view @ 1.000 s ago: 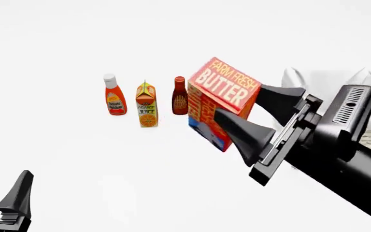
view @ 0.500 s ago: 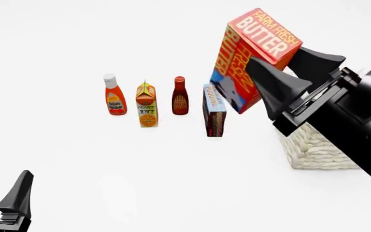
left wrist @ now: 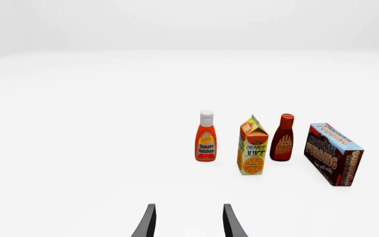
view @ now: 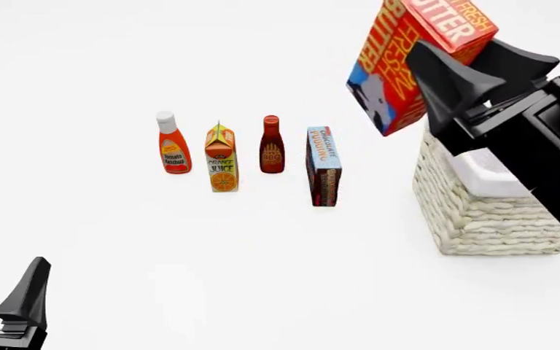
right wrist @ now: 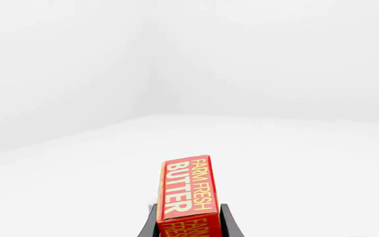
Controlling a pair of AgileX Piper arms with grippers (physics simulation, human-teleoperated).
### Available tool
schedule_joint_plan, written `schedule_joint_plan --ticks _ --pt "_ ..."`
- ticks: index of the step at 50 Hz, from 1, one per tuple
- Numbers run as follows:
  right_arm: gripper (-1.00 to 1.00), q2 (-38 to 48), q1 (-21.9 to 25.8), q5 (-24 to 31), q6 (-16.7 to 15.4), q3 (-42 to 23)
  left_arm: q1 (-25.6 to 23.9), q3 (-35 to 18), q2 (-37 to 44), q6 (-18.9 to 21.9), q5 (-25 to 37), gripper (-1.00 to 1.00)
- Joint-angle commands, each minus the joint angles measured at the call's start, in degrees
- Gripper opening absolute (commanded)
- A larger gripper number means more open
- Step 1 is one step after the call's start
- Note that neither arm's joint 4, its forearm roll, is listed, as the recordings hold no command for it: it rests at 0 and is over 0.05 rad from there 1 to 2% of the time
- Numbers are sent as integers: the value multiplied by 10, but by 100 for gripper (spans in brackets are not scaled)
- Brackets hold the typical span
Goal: Pick the butter and place it in the basket.
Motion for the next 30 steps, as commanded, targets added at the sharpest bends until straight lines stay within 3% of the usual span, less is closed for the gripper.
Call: schedule_joint_plan --ticks 1,30 --pt "-100 0 -36 -12 27 -19 0 0 0 0 0 100" --pt "-100 -17 -133 -4 53 -33 0 0 0 0 0 100"
